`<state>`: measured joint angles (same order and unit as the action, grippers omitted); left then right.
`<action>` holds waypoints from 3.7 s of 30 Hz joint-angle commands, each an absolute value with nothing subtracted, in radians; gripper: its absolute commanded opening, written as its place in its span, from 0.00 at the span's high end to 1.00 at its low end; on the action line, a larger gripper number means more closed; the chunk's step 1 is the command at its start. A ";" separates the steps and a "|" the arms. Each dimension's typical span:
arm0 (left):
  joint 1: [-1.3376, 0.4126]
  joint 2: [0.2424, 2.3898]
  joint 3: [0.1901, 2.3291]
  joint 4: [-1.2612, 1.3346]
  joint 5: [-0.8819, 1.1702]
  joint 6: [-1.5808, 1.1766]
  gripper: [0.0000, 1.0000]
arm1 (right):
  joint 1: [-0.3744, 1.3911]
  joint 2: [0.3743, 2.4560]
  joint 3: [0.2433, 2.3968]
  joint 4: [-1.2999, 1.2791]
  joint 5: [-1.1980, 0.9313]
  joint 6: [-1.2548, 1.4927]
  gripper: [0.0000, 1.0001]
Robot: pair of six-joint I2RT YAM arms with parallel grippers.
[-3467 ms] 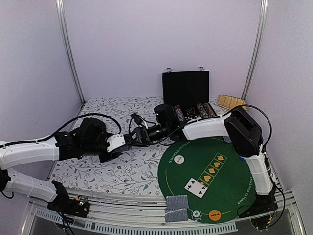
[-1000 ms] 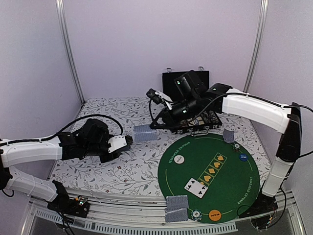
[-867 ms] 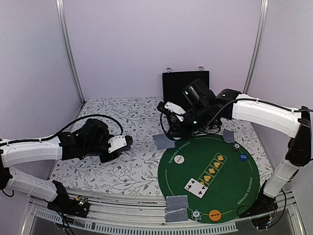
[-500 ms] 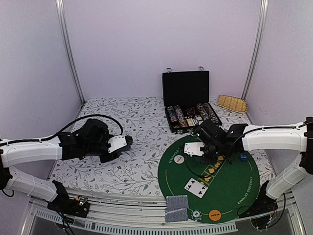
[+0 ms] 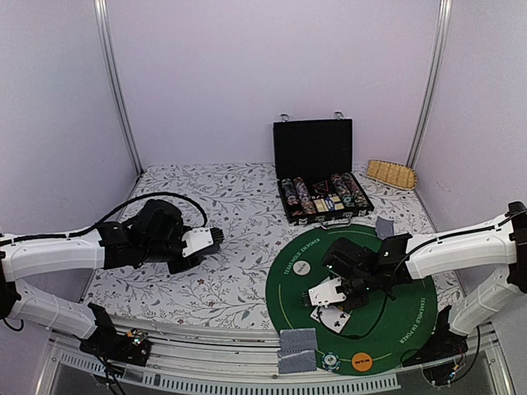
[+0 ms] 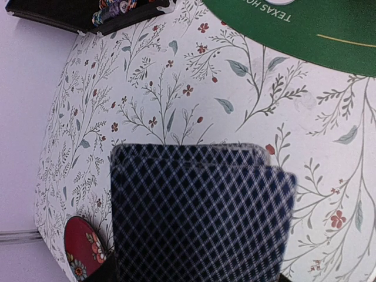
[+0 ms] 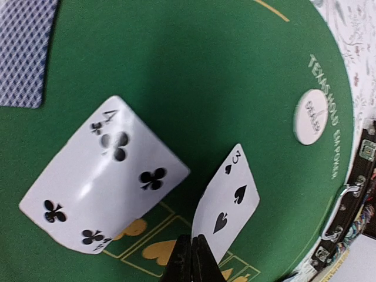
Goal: Distribute texas hold em gaming equipment
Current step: Flop the poker card in the community card area, then pick up the poker card from the face-down deck piles.
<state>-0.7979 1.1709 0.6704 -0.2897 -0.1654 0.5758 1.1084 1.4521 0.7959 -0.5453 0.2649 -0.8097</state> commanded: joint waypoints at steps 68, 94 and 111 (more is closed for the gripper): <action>-0.807 1.164 0.667 -0.287 -0.152 0.577 0.51 | 1.069 1.150 0.908 -0.340 0.047 -0.478 0.19; -0.809 1.146 0.670 -0.268 -0.153 0.578 0.51 | 0.831 2.165 1.572 0.205 -0.885 0.657 0.09; -0.809 1.147 0.672 -0.261 -0.161 0.577 0.51 | 0.908 2.338 1.688 0.318 -0.924 0.766 0.14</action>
<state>-0.7986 1.1557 0.6704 -0.2890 -0.1631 0.5758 0.8970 2.3032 1.6417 0.2749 -0.9199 0.7425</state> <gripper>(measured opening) 0.493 0.863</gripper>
